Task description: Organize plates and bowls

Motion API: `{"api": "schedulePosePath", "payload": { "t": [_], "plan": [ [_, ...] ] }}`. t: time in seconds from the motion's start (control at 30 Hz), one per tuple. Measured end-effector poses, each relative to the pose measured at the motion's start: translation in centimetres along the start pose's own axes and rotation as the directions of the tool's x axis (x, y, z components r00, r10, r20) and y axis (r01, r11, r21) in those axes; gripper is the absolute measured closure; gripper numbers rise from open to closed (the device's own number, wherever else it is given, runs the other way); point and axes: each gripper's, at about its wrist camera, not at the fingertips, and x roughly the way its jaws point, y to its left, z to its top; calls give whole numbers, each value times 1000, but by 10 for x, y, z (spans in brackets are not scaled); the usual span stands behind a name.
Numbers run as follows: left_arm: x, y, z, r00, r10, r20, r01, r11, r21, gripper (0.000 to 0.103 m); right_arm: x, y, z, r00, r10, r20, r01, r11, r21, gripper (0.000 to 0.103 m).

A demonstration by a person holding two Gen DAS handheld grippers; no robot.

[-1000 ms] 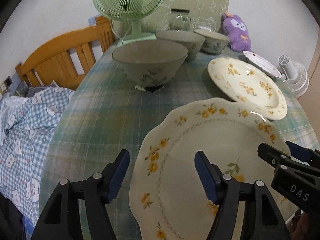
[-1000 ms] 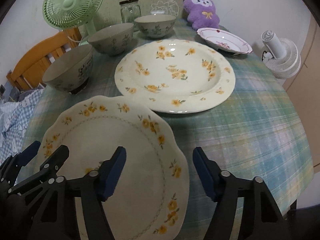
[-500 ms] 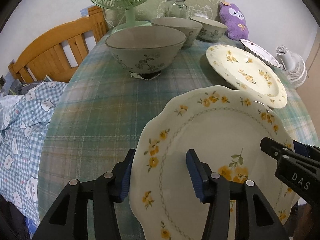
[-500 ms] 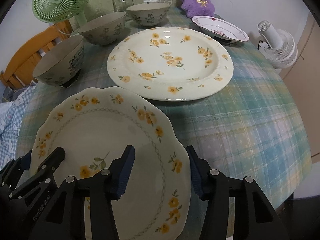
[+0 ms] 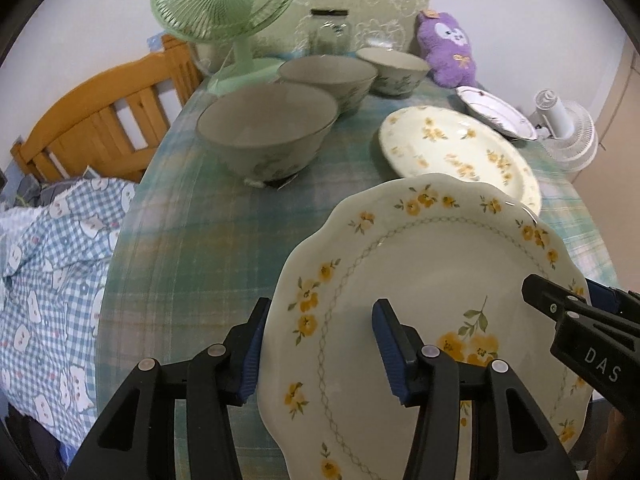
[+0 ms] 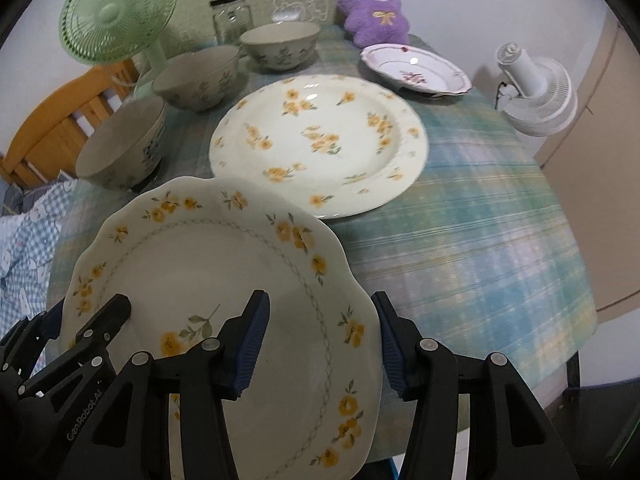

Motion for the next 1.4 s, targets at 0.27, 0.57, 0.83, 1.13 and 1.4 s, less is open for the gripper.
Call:
{"api": "schedulePosePath", "payload": {
  "t": [0.27, 0.57, 0.83, 1.13, 1.4],
  "plan": [
    [-9, -39, 10, 999, -17, 32, 15, 999, 32, 52, -15, -39, 6, 999, -12, 42, 11, 1000, 28, 47],
    [-11, -104, 16, 999, 20, 50, -20, 1000, -2, 52, -11, -103, 25, 998, 23, 62, -23, 1000, -7, 47],
    [3, -164, 24, 999, 20, 48, -18, 999, -46, 52, 0, -164, 45, 998, 18, 57, -15, 999, -49, 47],
    [30, -216, 31, 1000, 13, 25, -12, 999, -42, 52, 25, -221, 57, 1000, 7, 27, -6, 999, -36, 47],
    [56, -244, 28, 1000, 10, -7, -10, 999, -35, 52, 50, -250, 57, 1000, 5, 11, -5, 1000, -5, 47]
  ]
}}
